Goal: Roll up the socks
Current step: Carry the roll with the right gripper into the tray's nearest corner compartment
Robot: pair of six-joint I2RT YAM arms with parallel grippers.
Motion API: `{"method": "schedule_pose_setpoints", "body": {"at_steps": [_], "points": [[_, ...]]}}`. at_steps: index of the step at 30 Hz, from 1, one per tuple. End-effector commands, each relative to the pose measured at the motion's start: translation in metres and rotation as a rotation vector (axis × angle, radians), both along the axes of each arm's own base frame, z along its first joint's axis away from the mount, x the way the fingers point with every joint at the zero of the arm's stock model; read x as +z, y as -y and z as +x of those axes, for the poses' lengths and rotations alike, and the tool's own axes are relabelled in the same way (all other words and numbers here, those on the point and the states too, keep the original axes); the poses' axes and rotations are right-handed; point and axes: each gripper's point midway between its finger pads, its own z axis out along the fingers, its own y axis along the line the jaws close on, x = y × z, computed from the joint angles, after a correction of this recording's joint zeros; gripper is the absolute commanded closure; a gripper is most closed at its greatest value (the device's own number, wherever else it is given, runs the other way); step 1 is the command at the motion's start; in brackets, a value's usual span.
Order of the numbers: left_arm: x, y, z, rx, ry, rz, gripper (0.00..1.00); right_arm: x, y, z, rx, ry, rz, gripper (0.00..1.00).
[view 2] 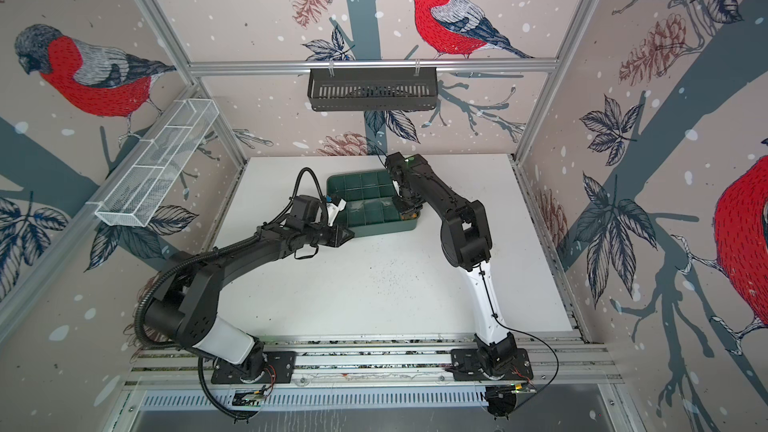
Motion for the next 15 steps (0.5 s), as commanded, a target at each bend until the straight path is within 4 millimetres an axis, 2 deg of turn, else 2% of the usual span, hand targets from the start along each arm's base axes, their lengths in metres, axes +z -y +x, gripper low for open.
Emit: {"method": "schedule_pose_setpoints", "body": {"at_steps": [1, 5, 11, 15], "points": [[0.004, 0.003, 0.004, -0.014, 0.028, -0.019, 0.91, -0.003, 0.010, 0.007, -0.044, 0.018, -0.057, 1.00], [0.002, 0.003, 0.003, -0.014, 0.022, -0.020, 0.90, -0.009, 0.010, 0.013, -0.069, 0.039, -0.103, 1.00], [0.001, 0.003, 0.004, -0.014, 0.019, -0.019, 0.91, -0.025, -0.007, 0.005, -0.045, 0.032, -0.140, 0.99], [0.001, 0.002, 0.003, -0.013, 0.018, -0.017, 0.91, -0.028, -0.014, 0.001, -0.033, 0.035, -0.144, 0.78]]}}
